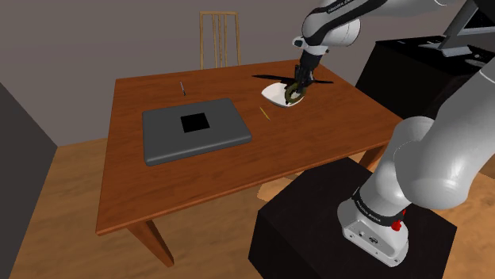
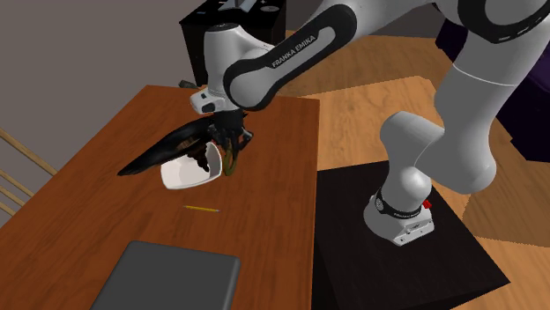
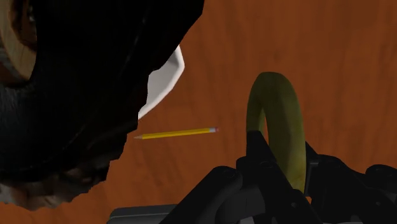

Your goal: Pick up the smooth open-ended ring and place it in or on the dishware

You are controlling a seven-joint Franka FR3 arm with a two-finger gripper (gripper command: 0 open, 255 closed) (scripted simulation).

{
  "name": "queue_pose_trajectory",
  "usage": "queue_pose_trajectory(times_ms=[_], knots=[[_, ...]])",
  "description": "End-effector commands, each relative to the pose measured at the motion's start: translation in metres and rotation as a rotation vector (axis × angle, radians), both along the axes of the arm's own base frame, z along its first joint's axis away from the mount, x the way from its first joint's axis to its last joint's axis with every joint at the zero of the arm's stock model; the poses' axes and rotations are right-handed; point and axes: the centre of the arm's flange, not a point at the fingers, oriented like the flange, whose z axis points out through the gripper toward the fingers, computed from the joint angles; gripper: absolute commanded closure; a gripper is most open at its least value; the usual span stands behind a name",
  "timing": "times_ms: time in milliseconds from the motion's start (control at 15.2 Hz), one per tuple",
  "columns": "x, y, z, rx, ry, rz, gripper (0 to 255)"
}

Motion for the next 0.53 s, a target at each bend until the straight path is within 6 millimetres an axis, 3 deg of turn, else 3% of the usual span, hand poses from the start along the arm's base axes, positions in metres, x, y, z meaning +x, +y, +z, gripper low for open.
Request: queue_pose_trajectory(times_ms=[0,462], knots=[[0.016,-0.012,0.004,0.001,0.0,0.001,255],[0.086,-0.07,0.014,0.001,0.0,0.001,255]])
